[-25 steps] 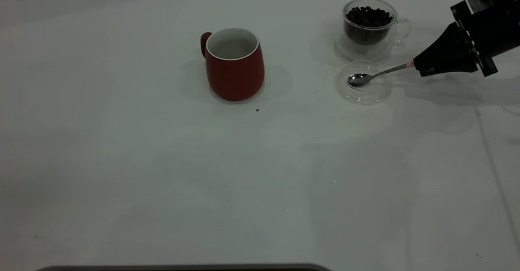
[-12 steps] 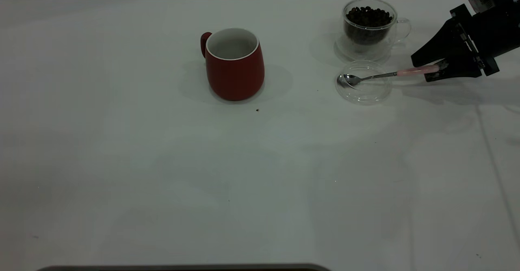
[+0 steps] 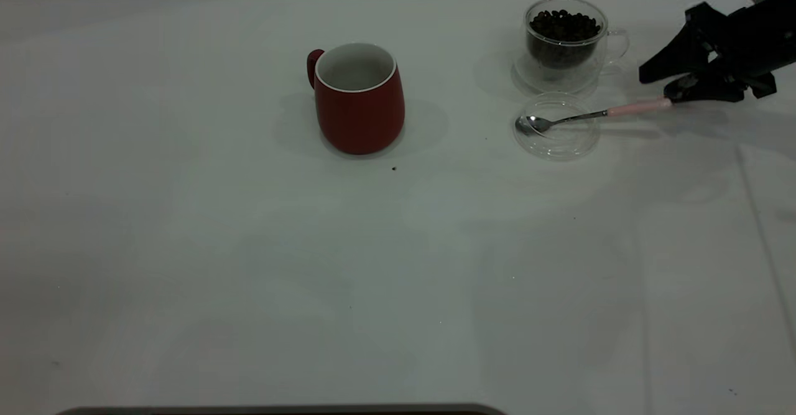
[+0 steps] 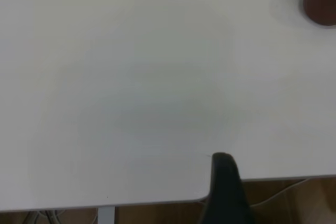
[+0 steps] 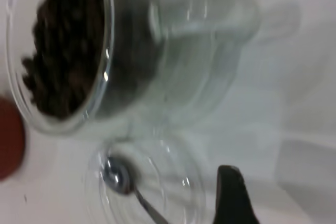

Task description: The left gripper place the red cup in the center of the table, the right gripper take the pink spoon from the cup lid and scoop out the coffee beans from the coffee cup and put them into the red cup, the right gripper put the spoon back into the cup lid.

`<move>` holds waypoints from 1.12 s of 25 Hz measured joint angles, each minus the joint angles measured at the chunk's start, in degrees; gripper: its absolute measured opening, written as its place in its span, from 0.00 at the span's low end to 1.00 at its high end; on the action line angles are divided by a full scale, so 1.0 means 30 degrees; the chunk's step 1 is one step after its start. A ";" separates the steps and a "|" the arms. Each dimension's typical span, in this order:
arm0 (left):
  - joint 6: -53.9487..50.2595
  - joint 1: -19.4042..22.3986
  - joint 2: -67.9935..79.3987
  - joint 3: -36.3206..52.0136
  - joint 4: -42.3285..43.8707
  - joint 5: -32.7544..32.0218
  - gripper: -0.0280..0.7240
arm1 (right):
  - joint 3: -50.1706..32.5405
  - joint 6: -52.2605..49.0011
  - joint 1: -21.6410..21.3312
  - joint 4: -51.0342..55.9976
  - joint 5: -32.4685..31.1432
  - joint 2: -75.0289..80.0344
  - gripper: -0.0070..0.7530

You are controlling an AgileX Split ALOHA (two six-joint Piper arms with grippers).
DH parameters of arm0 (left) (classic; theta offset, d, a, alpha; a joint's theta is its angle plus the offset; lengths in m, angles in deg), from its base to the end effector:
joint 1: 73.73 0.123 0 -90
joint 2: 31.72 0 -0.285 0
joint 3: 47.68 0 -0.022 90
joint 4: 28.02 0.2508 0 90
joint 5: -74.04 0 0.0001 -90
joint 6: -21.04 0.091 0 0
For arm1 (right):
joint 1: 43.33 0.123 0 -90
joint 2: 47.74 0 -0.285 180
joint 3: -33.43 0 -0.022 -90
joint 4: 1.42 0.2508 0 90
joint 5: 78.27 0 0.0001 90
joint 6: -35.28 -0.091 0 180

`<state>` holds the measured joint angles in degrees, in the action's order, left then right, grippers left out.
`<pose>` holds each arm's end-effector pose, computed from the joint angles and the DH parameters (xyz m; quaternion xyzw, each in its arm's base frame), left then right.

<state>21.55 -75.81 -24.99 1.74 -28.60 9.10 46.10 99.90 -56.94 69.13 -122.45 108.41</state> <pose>-0.0092 -0.0005 0.2673 0.0201 0.8705 -0.0118 0.4916 0.4509 -0.0476 -0.0152 0.0465 0.9247 0.3245 0.1936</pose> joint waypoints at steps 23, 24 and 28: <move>0.0019 0.0000 0.0000 0.0000 0.0000 0.0000 0.82 | -0.7558 -1.6749 0.7103 -1.9722 -0.8260 -1.8500 0.59; 0.0019 0.0000 0.0000 0.0000 0.0000 0.0000 0.82 | -0.8931 -1.6968 0.7152 -1.9849 -0.8258 -1.9433 0.59; 0.0019 0.0000 0.0000 0.0000 0.0000 0.0000 0.82 | -1.3959 -1.8247 0.7199 -2.0866 -0.8307 -2.3440 0.59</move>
<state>21.61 -75.81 -24.99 1.74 -28.60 9.10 4.22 45.16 -35.34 6.54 -147.37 38.09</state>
